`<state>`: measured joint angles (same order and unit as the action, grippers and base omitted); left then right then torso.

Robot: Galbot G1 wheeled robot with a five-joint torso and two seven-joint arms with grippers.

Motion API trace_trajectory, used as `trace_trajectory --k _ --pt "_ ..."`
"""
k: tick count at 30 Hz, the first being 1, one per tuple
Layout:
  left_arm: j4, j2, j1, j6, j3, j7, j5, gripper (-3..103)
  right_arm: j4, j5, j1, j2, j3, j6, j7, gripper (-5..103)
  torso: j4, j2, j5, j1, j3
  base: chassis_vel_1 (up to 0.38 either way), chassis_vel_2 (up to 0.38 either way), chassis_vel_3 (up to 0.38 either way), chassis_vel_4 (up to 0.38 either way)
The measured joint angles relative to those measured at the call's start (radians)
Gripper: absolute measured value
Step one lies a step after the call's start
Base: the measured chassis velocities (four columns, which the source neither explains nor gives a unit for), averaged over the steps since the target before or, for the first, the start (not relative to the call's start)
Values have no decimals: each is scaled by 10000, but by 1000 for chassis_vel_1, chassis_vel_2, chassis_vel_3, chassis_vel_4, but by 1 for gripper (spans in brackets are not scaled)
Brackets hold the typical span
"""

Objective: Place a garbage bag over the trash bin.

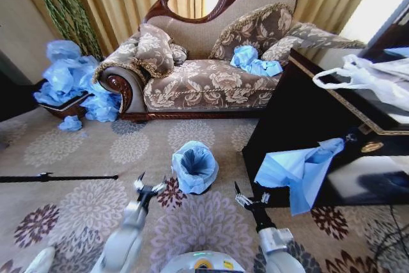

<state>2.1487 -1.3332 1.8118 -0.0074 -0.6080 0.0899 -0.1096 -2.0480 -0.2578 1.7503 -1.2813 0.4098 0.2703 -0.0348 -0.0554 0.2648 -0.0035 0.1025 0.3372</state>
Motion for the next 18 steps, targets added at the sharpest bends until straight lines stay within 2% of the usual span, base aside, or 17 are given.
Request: trace_trajectory --k 1,2,3,4,6,8,10,11,12,14,15,16,18 --pt "344 -618 700 -484 -313 -194 222 100 -131 -102 276 136 82 226 14 100 1 0 3 0 0 0 0 0 0" --pt "487 -930 1111 -785 -411 -242 364 100 -236 -207 446 214 137 315 34 100 1 0 3 0 0 0 0 0 0" --pt "593 -1183 1492 -1081 -444 -278 519 100 -321 -302 585 267 192 381 36 100 3 1 1 -1 0 0 0 0 0" --pt "593 -1183 1492 -1081 -444 -278 519 100 -321 -302 585 267 192 381 36 100 3 1 1 -1 0 0 0 0 0" --pt "821 -1576 2301 -1717 -447 -476 712 100 -465 -441 798 245 391 489 107 100 6 0 0 0 1 0 0 0 0" --pt "943 -1615 2498 -1806 -407 -540 704 100 -504 -495 849 181 492 490 211 100 5 1 2 0 1 0 0 0 0" --pt "1359 -1604 2780 -1864 -261 -614 608 100 -568 -736 972 -158 966 396 861 100 -1 0 0 0 1 0 0 0 0" --pt "1569 -1595 2798 -1789 -231 -635 539 100 -616 -851 1006 -392 1213 299 1278 100 -1 0 -1 1 2 0 0 0 0" --pt "1569 -1595 2798 -1789 -231 -635 539 100 -616 -851 1006 -392 1213 299 1278 100 -1 0 -1 1 2 0 0 0 0" --pt "2266 -1528 2745 -1015 -87 -648 198 100 -814 -1222 1029 -1023 1883 -230 2293 100 -2 0 1 1 1 0 0 0 0" --pt "2266 -1528 2745 -1015 -87 -648 198 100 -814 -1222 1029 -1023 1883 -230 2293 100 -2 0 1 1 1 0 0 0 0" --pt "2405 -1468 2714 -783 -49 -645 120 100 -868 -1301 1030 -1090 1993 -350 2392 100 -2 1 1 1 1 0 0 0 0" --pt "2850 -1173 2417 322 62 -552 -77 100 -1069 -1620 979 -1234 2350 -825 2637 100 2 0 -1 2 2 0 0 0 0"
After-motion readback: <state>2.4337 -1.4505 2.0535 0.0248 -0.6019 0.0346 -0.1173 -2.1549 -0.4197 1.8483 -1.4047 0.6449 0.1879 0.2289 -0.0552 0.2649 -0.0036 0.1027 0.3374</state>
